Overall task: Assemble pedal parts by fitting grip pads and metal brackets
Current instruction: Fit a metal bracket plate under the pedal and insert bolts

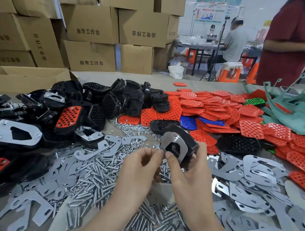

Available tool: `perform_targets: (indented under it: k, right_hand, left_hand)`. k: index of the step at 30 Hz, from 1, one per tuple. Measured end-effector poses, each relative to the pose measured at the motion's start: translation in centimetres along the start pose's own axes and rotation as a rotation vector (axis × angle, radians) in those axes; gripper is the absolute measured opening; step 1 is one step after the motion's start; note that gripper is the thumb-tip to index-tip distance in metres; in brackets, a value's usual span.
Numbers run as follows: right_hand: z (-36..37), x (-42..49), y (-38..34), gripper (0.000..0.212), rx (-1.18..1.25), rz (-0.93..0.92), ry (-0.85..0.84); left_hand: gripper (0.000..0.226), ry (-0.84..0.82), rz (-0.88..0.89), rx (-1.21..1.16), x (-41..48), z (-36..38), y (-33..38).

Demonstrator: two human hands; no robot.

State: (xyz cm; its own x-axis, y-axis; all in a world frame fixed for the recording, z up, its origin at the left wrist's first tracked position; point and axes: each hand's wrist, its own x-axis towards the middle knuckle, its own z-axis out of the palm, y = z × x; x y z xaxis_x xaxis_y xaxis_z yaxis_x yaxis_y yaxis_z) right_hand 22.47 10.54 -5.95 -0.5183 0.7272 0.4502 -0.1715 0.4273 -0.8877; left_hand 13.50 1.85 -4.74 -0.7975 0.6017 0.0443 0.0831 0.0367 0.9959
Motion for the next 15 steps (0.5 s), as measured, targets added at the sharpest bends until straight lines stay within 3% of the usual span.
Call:
perform_targets:
  k: [3,6,10,15]
  right_hand:
    - [0.1,0.0,-0.1,0.025,0.028,0.011,0.007]
    - [0.0,0.1,-0.3,0.024,0.062,0.041,0.003]
    - [-0.3,0.6,-0.1,0.030,0.068,0.115,0.049]
    - [-1.1,2.0,0.6,0.035,0.358,0.439,0.162]
  left_hand:
    - [0.011,0.135,0.415,0.409,-0.3,0.0,-0.5]
    - [0.012,0.138,0.570,0.577,-0.2,-0.1,-0.7]
    - [0.024,0.040,0.483,0.598,0.5,-0.8,0.2]
    - [0.027,0.037,0.289,1.088,5.7,-4.5,0.9]
